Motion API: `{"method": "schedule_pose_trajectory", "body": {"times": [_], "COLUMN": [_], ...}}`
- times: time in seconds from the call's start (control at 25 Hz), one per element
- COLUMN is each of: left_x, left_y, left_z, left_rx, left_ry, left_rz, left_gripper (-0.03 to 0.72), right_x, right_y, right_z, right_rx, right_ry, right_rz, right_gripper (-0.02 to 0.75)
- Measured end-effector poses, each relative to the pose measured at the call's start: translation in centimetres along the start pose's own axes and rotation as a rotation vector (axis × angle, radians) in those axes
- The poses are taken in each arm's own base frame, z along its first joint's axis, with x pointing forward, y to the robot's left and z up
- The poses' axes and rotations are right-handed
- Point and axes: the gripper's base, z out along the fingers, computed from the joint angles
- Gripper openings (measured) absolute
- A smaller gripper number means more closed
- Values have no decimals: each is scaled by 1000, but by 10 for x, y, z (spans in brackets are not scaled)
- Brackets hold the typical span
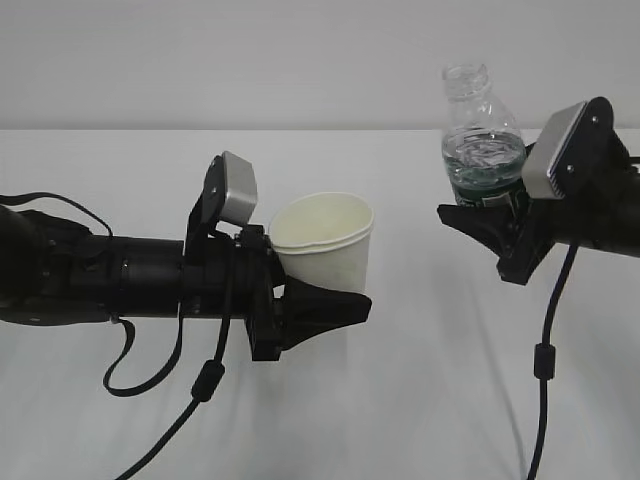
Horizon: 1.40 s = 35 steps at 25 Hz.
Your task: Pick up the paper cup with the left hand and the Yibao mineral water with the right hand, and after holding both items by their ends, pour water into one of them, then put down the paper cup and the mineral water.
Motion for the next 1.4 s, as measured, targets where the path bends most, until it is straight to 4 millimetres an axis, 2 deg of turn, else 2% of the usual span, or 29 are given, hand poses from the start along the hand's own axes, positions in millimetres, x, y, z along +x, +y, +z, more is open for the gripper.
{"method": "schedule_pose_trajectory", "body": {"times": [0.28, 1.4], "left_x": [0, 0], "left_y": [0, 0], "left_z": [0, 0], "left_rx": [0, 3], "left_ry": [0, 2], "left_rz": [0, 0], "left_gripper": [464, 464], "right_x": [-5, -5], "right_y": [-9, -9], "right_z": [3, 3], "right_rx": [12, 0], "right_ry": [2, 13], "right_rz": [-76, -332], "right_gripper": [462, 462]}}
